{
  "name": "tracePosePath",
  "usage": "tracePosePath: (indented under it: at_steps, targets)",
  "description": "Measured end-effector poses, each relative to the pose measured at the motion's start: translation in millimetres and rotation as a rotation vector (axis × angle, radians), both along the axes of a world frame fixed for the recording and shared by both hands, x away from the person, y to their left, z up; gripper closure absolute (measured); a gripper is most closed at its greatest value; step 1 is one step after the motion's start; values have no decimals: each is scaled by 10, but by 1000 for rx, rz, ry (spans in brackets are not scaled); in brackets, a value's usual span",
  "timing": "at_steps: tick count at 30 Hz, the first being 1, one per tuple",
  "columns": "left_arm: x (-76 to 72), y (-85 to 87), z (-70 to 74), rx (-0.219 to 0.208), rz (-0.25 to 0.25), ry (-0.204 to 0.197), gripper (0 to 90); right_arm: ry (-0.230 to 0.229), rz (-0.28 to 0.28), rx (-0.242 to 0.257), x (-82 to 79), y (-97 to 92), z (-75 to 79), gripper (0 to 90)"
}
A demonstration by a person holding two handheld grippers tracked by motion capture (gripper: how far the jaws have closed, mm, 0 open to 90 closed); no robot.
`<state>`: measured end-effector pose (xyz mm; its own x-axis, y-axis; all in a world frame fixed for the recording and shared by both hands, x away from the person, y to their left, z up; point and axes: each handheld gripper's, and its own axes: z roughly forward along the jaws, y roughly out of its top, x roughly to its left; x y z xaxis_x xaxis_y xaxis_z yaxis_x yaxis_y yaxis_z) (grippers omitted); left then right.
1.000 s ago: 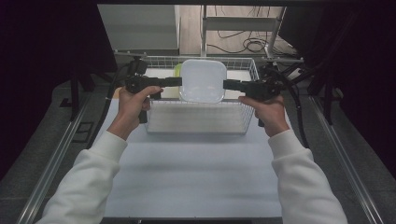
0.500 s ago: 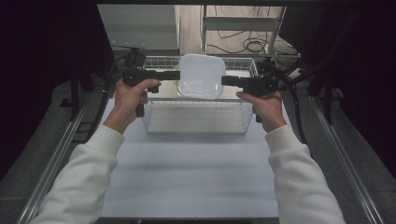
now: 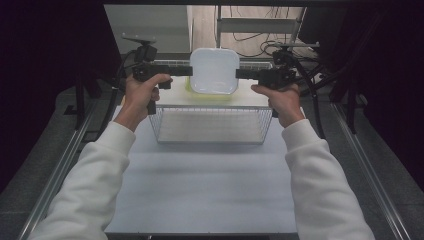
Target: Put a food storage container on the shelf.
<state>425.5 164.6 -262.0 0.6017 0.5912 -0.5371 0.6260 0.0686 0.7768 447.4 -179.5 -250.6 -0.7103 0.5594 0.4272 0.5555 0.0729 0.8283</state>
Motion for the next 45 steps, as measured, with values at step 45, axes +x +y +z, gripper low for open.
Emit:
tracePosePath:
  at_steps: [45]
  targets:
    - [758,176,-317,-263,47,301,746,334,-112,160,828,93,-185,715]
